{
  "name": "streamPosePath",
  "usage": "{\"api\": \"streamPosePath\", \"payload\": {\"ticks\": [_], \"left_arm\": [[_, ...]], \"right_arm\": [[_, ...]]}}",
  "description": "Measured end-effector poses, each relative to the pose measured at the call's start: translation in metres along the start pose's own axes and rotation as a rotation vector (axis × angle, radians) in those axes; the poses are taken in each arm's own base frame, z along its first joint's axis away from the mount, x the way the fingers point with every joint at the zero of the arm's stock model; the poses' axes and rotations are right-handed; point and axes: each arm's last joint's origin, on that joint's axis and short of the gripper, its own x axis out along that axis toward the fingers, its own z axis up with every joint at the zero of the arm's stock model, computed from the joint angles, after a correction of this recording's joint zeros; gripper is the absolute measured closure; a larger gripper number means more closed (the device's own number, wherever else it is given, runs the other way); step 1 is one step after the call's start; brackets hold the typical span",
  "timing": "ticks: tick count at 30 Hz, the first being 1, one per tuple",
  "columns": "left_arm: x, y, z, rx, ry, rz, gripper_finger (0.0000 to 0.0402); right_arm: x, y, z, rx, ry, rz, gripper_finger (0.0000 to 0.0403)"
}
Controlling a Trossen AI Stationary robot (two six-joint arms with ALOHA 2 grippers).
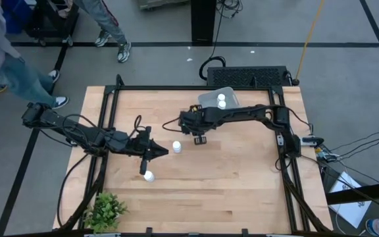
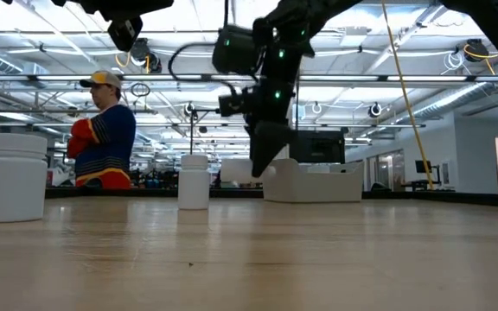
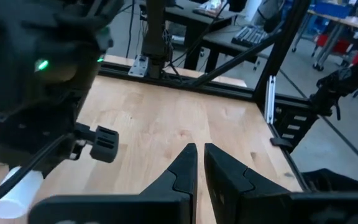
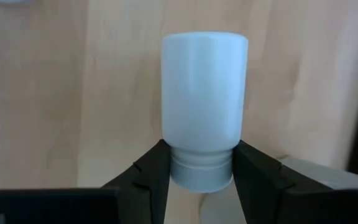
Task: Pick and place pill bottles into a basket
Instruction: Put the white medicine bottle into the gray bin
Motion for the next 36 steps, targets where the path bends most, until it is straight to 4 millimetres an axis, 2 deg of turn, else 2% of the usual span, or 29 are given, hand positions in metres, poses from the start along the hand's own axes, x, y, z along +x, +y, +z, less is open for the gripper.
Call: {"api": "streamPosePath", "payload": {"ticks": [5, 10, 16, 21, 25, 31, 36], "left_arm": [[0.0, 0.0, 0.001, -0.005, -0.007, -0.001, 0.0366], [0.0, 0.001, -0.004, -0.024, 0.043, 0.01, 0.0366], [-0.001, 0.001, -0.017, 0.046, 0.16, 0.029, 0.0366], [0.012, 0.008, -0.027, 0.093, 0.202, 0.146, 0.0361], [0.032, 0.015, -0.043, 0.168, 0.252, 0.261, 0.0325], [0.06, 0.014, -0.052, 0.222, 0.168, 0.287, 0.0234], [0.071, 0.015, -0.052, 0.133, 0.082, 0.287, 0.0173]], "right_arm": [[-0.029, 0.01, 0.001, -0.013, -0.013, -0.03, 0.0269], [-0.056, 0.037, -0.005, -0.035, -0.036, -0.09, 0.0269], [-0.088, 0.075, -0.039, 0.011, -0.085, -0.181, 0.0269], [-0.11, 0.105, -0.064, 0.094, -0.246, -0.174, 0.0269], [-0.113, 0.124, -0.075, 0.108, -0.33, -0.167, 0.0269], [-0.11, 0.136, -0.078, 0.095, -0.348, -0.159, 0.0269], [-0.113, 0.139, -0.076, 0.099, -0.376, -0.194, 0.0269]]}}
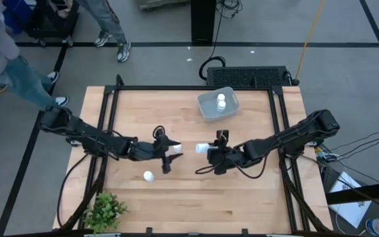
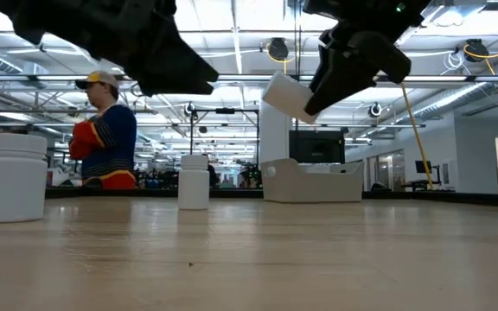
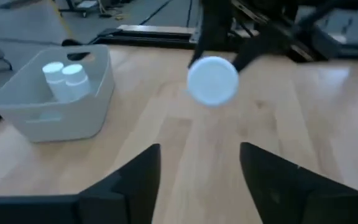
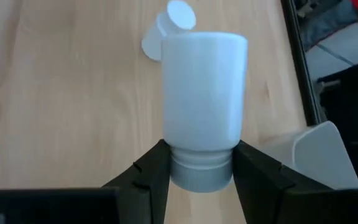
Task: Pick and place pill bottles into a basket
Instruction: Put the white medicine bottle into the gray bin
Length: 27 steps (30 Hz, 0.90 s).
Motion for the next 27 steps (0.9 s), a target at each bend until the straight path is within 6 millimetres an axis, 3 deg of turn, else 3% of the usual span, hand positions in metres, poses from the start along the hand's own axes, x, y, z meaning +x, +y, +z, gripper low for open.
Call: {"api": "streamPosePath", "payload": {"ticks": [5, 10, 15, 27], "left_arm": [[0.004, 0.001, 0.002, -0.102, -0.033, 0.002, 0.0145], [0.006, 0.004, 0.004, -0.121, -0.029, -0.068, 0.0141], [0.006, 0.002, 0.004, -0.124, -0.031, -0.095, 0.0148], [0.03, -0.011, 0.006, -0.078, -0.012, -0.086, 0.0142]], "right_arm": [[0.002, 0.009, 0.004, -0.016, -0.034, 0.017, 0.0268], [0.013, 0.017, 0.008, -0.041, -0.062, 0.039, 0.0268], [0.022, 0.014, 0.01, -0.029, -0.071, 0.023, 0.0268], [0.025, 0.011, 0.016, -0.005, -0.125, 0.065, 0.0268]]}}
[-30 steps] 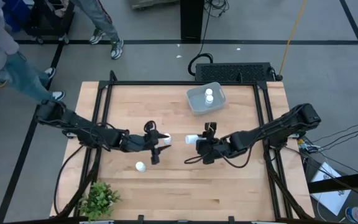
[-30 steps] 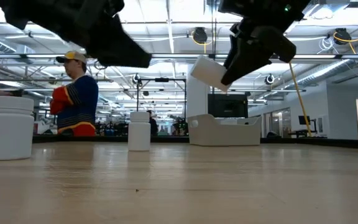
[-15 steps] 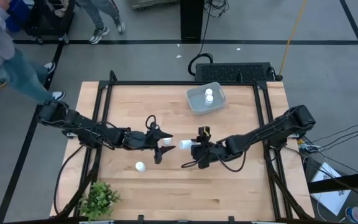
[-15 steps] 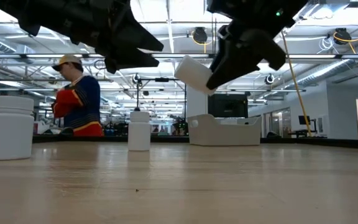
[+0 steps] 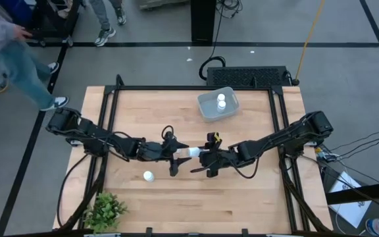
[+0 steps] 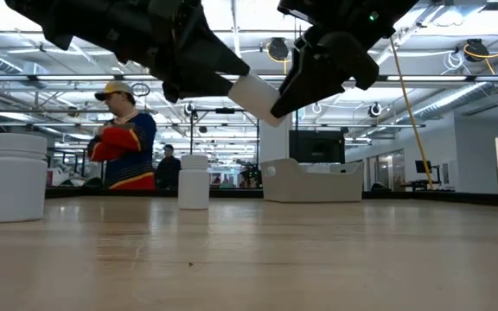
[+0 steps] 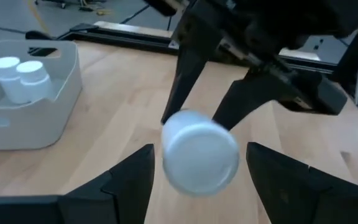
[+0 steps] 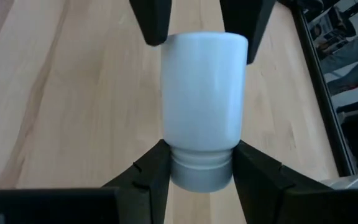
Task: Pick and place pill bottles into a basket
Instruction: Put the white medicine bottle into the gray bin
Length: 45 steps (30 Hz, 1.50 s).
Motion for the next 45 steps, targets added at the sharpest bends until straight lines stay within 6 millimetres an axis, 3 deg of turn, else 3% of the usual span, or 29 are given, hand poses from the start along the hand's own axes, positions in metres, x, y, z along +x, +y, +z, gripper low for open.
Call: {"api": "streamPosePath", "payload": {"ticks": [9, 17, 21, 37, 41, 45], "left_arm": [[0.0027, -0.0008, 0.0011, 0.005, 0.007, -0.024, 0.015], [0.0031, -0.0002, 0.0015, -0.001, 0.012, -0.052, 0.0214], [0.0031, 0.0006, 0.0012, -0.03, 0.022, -0.053, 0.0227], [0.0024, -0.0019, -0.0028, -0.052, 0.053, -0.066, 0.0139], [0.0025, -0.002, -0.0021, -0.043, 0.046, -0.068, 0.014], [0.0027, -0.0007, -0.004, -0.041, 0.065, -0.059, 0.0166]], "right_arm": [[-0.0004, 0.0012, 0.0021, 0.01, -0.021, 0.023, 0.0268], [0.0024, 0.0035, 0.0008, 0.0, -0.013, 0.027, 0.0268], [0.0027, 0.0038, 0.0005, -0.004, -0.011, 0.03, 0.0268], [0.0021, 0.0029, 0.0063, 0.012, -0.064, 0.039, 0.0268], [0.0021, 0.003, 0.0062, 0.01, -0.063, 0.043, 0.0268], [0.002, 0.0032, 0.0062, 0.009, -0.063, 0.044, 0.0268]]}}
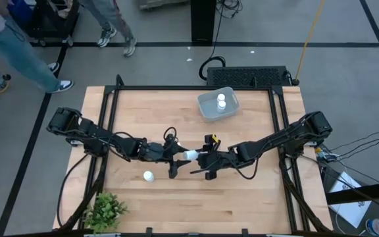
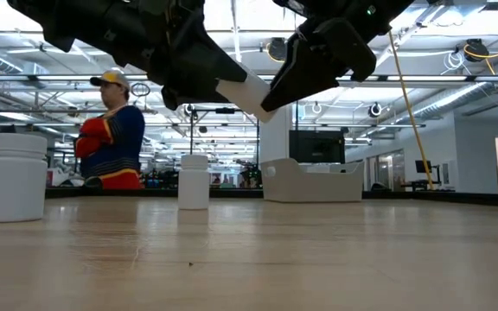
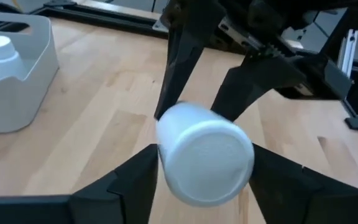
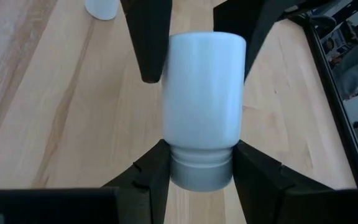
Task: Pick and place pill bottles into a basket
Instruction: Put the white medicine bottle into the gray bin
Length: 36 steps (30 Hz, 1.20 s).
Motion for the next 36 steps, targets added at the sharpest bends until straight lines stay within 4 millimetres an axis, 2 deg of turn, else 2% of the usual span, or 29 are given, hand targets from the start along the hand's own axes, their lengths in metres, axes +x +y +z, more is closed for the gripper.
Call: {"api": "streamPosePath", "payload": {"ticks": [7, 14, 20, 27, 36], "left_arm": [[0.0, 0.0, 0.0, 0.004, -0.005, 0.011, 0.0215], [0.0, 0.0, 0.0, 0.005, -0.004, 0.004, 0.0204], [0.0, 0.0, 0.001, 0.005, -0.01, -0.007, 0.0219], [0.0, 0.0, 0.001, 0.02, -0.014, -0.003, 0.0207], [0.0, -0.001, 0.001, 0.032, -0.008, -0.004, 0.0205]], "right_arm": [[0.0, 0.0, 0.0, 0.007, 0.004, -0.001, 0.0268], [0.0, 0.001, -0.001, 0.02, 0.009, 0.026, 0.0249], [0.0, 0.001, -0.002, 0.006, 0.017, 0.031, 0.0216], [0.0, 0.0, -0.003, -0.02, 0.031, -0.001, 0.0207], [-0.017, -0.008, -0.013, 0.016, 0.104, -0.043, 0.0197]]}}
